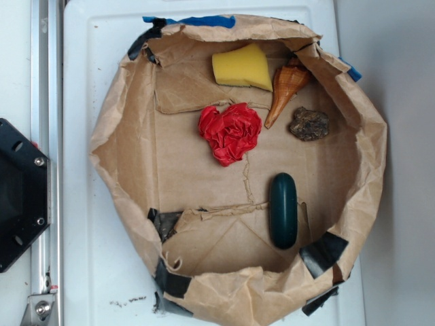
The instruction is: Grab the rock.
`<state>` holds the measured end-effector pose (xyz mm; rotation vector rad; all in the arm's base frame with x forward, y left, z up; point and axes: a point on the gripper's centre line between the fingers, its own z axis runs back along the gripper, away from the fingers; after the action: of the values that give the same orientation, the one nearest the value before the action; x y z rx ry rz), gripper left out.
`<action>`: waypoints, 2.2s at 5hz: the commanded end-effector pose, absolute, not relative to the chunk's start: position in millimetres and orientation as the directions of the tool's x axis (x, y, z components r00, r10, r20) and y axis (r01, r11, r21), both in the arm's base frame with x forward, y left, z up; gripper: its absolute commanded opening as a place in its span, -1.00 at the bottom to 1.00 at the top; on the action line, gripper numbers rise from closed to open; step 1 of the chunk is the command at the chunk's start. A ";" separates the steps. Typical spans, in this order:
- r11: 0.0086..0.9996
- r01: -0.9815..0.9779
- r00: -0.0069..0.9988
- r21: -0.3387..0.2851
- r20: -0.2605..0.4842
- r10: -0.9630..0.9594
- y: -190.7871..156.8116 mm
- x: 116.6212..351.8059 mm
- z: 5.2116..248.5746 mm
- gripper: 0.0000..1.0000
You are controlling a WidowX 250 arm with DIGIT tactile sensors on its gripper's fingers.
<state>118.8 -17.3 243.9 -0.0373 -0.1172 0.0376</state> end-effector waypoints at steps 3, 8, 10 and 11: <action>0.999 0.010 0.979 -0.054 0.205 0.001 -20.2 196.3 239.5 1.00; 0.994 0.074 0.949 -0.083 0.311 -0.045 8.0 256.5 211.9 1.00; 0.994 0.071 0.962 -0.084 0.268 -0.046 22.3 274.7 165.1 1.00; 0.998 0.049 0.972 -0.026 0.231 -0.042 25.5 291.6 139.8 1.00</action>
<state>284.7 29.8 120.3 -0.0327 -0.1735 -0.0323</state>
